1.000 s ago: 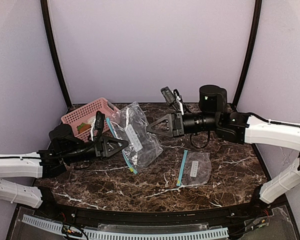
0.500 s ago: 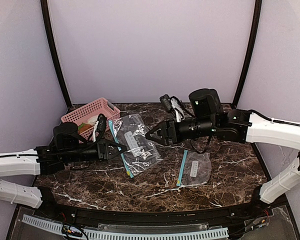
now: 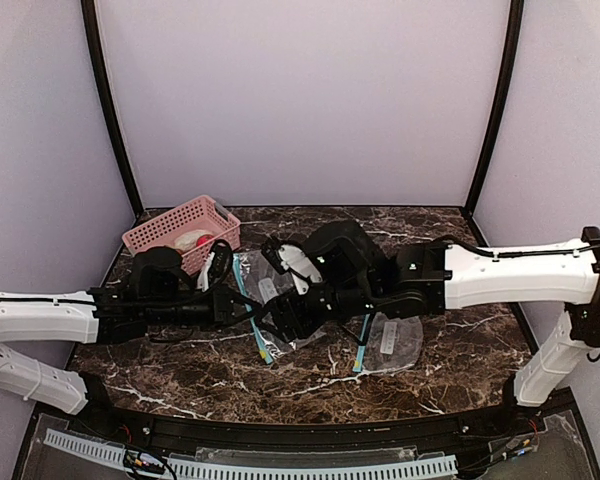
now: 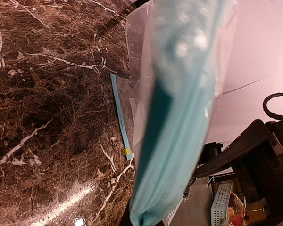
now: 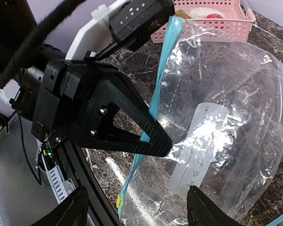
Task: Place the food in the zip-top bag and seal the zipper
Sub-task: Pass from the left arm to the right, then pass from the right arm to the left
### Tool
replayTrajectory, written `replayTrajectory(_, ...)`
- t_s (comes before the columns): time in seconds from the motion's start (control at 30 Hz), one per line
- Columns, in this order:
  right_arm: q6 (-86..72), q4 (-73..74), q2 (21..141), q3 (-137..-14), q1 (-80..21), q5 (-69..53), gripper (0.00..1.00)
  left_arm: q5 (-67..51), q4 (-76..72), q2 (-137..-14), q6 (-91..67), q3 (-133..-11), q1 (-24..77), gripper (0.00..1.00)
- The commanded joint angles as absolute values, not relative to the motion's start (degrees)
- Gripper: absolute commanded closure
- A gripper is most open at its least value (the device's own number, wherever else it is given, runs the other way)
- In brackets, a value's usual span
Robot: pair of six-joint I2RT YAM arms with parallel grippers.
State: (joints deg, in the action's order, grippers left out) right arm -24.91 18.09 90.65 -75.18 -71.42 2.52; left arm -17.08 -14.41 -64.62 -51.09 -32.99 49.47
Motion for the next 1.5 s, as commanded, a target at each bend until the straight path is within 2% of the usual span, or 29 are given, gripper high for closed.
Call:
replayTrajectory(0.0,-24.16,18.81,93.75,-77.43,-73.21,7.11,0.33,-16.14,-14.06,-64.99,-52.94,-34.24,49.76,0.99)
replayTrajectory(0.27,-24.3,19.64,99.56,-79.74,-74.06,9.87,0.44,-16.33,-14.32,-65.77,-53.92,-34.19,49.76,0.99)
replayTrajectory(0.37,-25.22,20.77,101.42,-81.09,-74.11,12.47,0.53,-16.34,-14.33,-65.91,-54.25,-34.19,49.82,0.99)
replayTrajectory(0.53,-27.51,21.99,103.08,-82.09,-74.18,15.79,0.75,-16.45,-14.53,-65.56,-54.64,-33.95,49.83,0.99)
replayTrajectory(0.67,-29.42,21.99,102.85,-81.33,-74.03,15.93,1.0,-16.32,-14.43,-65.2,-54.75,-33.71,49.81,0.99)
replayTrajectory(0.77,-30.34,20.85,102.05,-79.85,-73.72,14.55,1.0,-16.54,-14.63,-65.05,-54.86,-33.4,49.83,0.97)
replayTrajectory(0.83,-31.06,19.5,101.08,-78.26,-73.12,13.21,1.0,-17.21,-15.42,-64.81,-54.42,-33.18,49.83,0.86)
replayTrajectory(0.93,-32.01,15.85,98.3,-74.62,-71.49,9.73,1.0,-17.34,-15.84,-62.83,-53.41,-32.95,49.78,0.51)
replayTrajectory(1.0,-32.25,11.68,95.86,-71.29,-70.23,5.74,1.0,-16.71,-15.62,-60.84,-52.38,-32.82,49.78,0.36)
replayTrajectory(1.07,-32.12,6.5,93.22,-67.76,-68.85,-0.22,1.0,-15.99,-15.16,-58.67,-51.29,-32.64,49.71,0.29)
replayTrajectory(1.17,-32.72,-2.06,89.44,-62.98,-66.76,-9.53,1.0,-16.82,-15.62,-56.23,-50.57,-31.99,49.68,0.27)
replayTrajectory(1.23,-33.36,-6.79,87.2,-60.95,-65.74,-14.41,1.0,-18.14,-17.56,-55.26,-50.88,-31.16,49.67,0.31)
replayTrajectory(1.37,-34.32,-13.99,83.8,-57.65,-64.6,-22.69,1.0,-19.53,-20.15,-53.51,-51.44,-29.95,49.73,0.46)
replayTrajectory(1.47,-35.82,-19.08,82.12,-55.14,-63.62,-27.81,1.0,-20.3,-21.19,-52.77,-51.25,-29.93,49.68,0.52)
